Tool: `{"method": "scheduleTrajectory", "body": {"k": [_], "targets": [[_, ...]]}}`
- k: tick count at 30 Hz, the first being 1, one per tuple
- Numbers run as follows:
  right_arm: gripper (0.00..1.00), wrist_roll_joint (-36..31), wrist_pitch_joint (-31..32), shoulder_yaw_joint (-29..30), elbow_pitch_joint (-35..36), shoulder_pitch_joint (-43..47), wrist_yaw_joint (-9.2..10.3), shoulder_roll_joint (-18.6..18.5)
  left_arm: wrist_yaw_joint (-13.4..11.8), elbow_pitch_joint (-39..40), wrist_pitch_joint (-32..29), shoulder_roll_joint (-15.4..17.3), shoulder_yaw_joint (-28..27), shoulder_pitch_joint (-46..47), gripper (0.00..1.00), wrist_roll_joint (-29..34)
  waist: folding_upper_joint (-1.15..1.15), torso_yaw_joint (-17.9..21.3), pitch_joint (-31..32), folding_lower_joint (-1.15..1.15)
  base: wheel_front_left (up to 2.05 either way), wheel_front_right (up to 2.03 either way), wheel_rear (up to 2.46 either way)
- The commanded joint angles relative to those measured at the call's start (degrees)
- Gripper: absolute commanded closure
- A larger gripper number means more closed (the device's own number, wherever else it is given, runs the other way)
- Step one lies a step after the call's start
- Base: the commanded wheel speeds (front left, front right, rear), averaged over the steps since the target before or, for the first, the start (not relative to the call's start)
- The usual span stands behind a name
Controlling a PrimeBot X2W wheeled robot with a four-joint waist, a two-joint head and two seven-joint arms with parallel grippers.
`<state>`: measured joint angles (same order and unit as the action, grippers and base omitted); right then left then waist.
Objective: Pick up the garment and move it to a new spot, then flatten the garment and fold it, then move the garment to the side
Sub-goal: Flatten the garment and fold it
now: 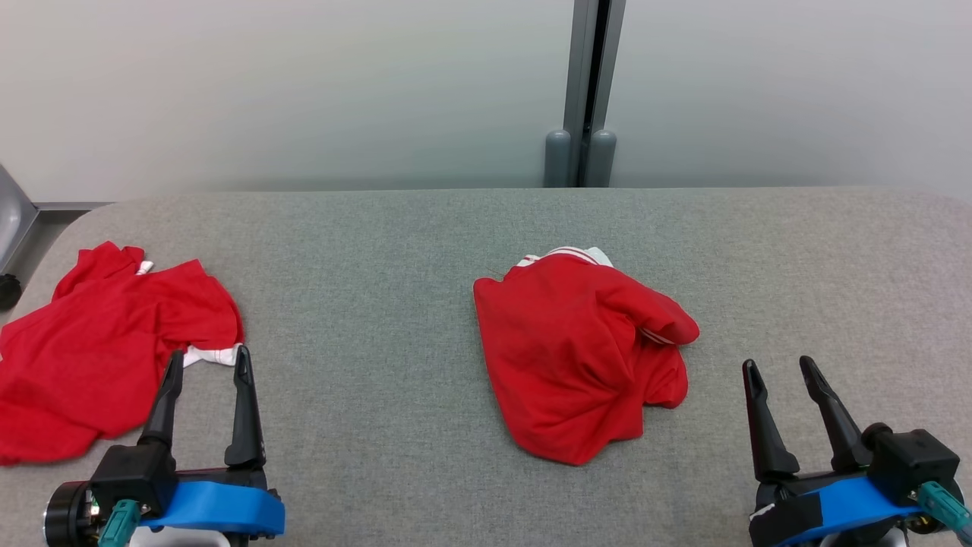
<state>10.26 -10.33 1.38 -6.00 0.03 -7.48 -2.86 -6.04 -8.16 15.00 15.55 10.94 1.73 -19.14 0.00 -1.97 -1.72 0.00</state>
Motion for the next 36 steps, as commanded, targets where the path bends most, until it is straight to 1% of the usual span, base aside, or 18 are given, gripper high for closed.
{"method": "scheduleTrajectory", "body": {"k": [1,15,20,24,29,32,36], "targets": [[0.00,0.0,0.2,0.1,0.2,0.4,-0.03,0.0,0.1,0.0,0.3,-0.1,-0.4,-0.2,0.00,0.2,0.00,0.0,0.0,0.00,0.00,0.00,0.00],[0.00,-0.5,0.5,0.2,-0.4,-0.8,-0.03,0.0,0.9,-0.3,0.3,-0.7,-1.2,0.1,0.00,1.0,0.00,0.1,-0.4,0.00,0.00,0.00,0.00],[0.00,-3.7,1.1,-0.6,-0.6,-6.0,-0.02,-0.1,1.1,-0.2,0.3,-1.1,-1.3,1.2,0.00,1.2,0.00,-0.2,-1.6,0.00,0.00,0.00,0.00],[0.00,-5.2,2.3,-1.8,-2.2,-12.9,-0.02,-2.4,1.5,-0.3,0.3,-1.6,-0.9,2.7,0.00,1.7,0.00,-0.9,-2.9,0.00,0.00,0.00,0.00],[0.00,-5.7,5.2,-3.0,-7.5,-21.9,-0.02,-5.8,1.9,-0.3,0.3,-2.3,-0.5,4.3,0.00,2.1,0.00,-2.3,-5.2,0.00,0.00,0.00,0.00],[0.00,-5.0,6.9,-3.4,-12.4,-26.0,-0.02,-7.7,2.4,-0.3,0.3,-2.9,-0.2,5.5,0.00,2.5,0.00,-3.6,-6.7,0.00,0.00,0.00,0.00],[0.00,-4.4,9.5,-4.6,-20.7,-29.2,-0.02,-9.8,2.9,-0.6,0.3,-4.1,0.1,7.1,0.00,3.0,0.00,-5.6,-8.7,0.00,0.00,0.00,0.00]]}}
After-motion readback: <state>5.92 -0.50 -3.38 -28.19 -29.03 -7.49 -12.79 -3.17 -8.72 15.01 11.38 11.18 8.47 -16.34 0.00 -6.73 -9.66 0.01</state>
